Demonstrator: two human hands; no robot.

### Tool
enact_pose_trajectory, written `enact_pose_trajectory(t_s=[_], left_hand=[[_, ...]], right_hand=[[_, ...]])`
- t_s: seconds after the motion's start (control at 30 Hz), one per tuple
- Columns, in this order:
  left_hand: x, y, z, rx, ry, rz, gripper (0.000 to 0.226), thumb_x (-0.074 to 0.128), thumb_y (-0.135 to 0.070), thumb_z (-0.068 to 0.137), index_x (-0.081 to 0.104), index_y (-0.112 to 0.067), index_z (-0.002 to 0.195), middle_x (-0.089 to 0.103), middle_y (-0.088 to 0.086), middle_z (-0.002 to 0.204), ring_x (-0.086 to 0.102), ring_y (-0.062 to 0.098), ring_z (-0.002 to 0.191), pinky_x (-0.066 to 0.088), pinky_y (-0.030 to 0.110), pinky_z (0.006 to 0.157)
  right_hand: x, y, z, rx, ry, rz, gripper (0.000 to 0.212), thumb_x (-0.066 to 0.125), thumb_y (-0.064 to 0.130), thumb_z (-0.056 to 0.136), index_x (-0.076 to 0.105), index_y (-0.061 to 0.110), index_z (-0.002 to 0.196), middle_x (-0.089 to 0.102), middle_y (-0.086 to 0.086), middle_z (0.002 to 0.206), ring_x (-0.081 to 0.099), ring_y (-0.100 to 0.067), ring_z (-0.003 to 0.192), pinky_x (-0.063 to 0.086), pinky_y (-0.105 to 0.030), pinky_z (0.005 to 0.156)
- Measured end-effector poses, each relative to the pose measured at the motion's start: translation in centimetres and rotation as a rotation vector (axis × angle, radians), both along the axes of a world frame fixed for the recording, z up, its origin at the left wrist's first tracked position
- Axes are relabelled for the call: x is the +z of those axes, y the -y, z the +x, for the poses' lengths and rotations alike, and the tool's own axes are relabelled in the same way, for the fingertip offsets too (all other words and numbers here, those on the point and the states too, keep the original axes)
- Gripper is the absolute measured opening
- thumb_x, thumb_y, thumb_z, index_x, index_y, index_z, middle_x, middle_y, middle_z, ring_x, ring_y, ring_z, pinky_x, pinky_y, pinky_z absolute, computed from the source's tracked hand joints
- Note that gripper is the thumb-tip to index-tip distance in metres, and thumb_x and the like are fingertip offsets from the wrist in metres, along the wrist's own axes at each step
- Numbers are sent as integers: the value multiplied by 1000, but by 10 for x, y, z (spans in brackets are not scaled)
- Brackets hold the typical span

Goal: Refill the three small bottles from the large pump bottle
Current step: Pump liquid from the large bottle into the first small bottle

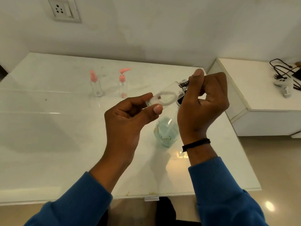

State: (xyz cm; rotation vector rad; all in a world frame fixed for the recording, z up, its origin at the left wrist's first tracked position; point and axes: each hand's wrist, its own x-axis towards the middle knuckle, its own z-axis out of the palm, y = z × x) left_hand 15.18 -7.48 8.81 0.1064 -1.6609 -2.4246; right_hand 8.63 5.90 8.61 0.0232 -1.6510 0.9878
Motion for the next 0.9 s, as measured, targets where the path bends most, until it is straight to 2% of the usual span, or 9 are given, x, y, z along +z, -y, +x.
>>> enact_pose_trajectory(t_s=[0.17, 0.33, 0.5, 0.63, 0.73, 0.9], left_hand=[[0, -1, -1, -10, 2, 19, 41, 80, -22, 65, 74, -13, 105, 79, 3, 98, 76, 27, 95, 61, 30, 78], [0, -2, 1, 4, 5, -11, 42, 80, -23, 64, 74, -13, 104, 79, -2, 95, 77, 23, 92, 61, 29, 77], [0, -1, 0, 8, -1, -16, 45, 80, -26, 64, 74, -11, 106, 79, 0, 99, 76, 25, 95, 62, 31, 78], [0, -1, 0, 5, -4, -1, 44, 80, -23, 63, 74, -10, 105, 79, 1, 95, 76, 25, 92, 62, 30, 77], [0, 0, 0, 1, 1, -13, 44, 80, -26, 63, 75, -13, 105, 79, 0, 97, 76, 25, 94, 62, 31, 78], [0, 2, -2, -1, -12, -4, 43, 81, -24, 63, 75, -12, 104, 79, 2, 97, 76, 27, 94, 62, 33, 80]], right_hand=[[9, -2, 0, -12, 8, 29, 39, 60, 9, 97, 56, 1, 59, 47, -2, 64, 44, -26, 60, 37, -50, 52], [4, 3, 4, 1, 31, -19, 36, 60, 11, 98, 56, 5, 62, 45, 4, 69, 43, -17, 64, 41, -52, 55], [9, 2, 4, -23, 19, 17, 37, 60, 11, 97, 58, 2, 62, 46, 4, 68, 45, -22, 62, 40, -50, 53], [2, 3, 5, 1, 23, -19, 36, 61, 10, 98, 56, 3, 63, 45, 3, 69, 43, -17, 64, 41, -52, 56], [4, 1, 4, -10, 35, -7, 37, 61, 11, 98, 57, 3, 63, 47, 1, 68, 46, -22, 63, 42, -53, 56], [3, 1, 1, -19, 3, -4, 38, 61, 6, 98, 55, 0, 61, 49, -6, 64, 43, -21, 61, 38, -44, 54]])
